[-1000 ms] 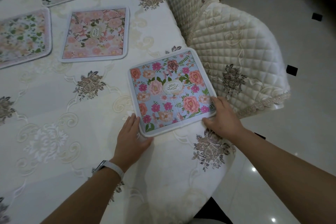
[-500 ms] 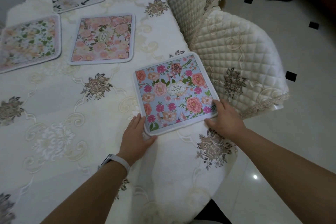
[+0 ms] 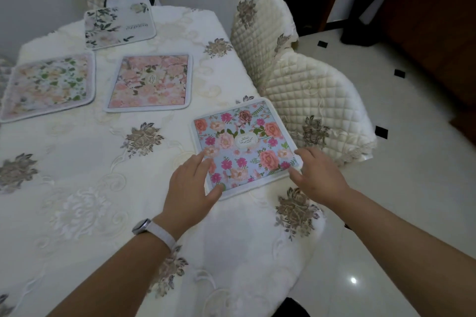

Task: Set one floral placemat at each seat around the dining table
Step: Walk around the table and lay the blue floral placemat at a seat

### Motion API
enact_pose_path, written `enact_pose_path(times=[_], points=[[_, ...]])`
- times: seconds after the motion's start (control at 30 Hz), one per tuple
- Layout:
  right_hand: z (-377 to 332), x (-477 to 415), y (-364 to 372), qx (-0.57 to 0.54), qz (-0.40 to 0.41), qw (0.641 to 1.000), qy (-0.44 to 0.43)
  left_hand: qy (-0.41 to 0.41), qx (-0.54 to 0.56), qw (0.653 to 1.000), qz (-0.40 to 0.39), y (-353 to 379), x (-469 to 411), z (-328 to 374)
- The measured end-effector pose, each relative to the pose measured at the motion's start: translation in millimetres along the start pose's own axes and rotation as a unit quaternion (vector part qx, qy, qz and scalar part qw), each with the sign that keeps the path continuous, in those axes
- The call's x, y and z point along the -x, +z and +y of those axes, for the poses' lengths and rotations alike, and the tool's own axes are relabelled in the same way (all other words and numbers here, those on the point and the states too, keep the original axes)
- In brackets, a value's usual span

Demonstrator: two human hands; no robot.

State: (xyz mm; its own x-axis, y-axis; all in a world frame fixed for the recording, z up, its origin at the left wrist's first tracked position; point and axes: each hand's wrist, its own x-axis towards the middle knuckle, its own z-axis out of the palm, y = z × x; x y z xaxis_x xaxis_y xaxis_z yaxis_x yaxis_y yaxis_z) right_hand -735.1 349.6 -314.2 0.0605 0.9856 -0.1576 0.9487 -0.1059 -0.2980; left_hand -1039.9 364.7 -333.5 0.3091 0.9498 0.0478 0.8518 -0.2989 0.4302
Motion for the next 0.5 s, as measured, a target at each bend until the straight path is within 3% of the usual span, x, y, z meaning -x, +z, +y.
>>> enact_pose_path(times=[0.2,0.5], points=[[-2,29,-62,0.031,0.076,0.996,-0.028,0.061,-0.044,0.997,0.033,-33,-19,48],[82,52,-127,0.066,0.080,0.992,-0.074,0.101,-0.095,0.989,0.053,-22,-18,159]])
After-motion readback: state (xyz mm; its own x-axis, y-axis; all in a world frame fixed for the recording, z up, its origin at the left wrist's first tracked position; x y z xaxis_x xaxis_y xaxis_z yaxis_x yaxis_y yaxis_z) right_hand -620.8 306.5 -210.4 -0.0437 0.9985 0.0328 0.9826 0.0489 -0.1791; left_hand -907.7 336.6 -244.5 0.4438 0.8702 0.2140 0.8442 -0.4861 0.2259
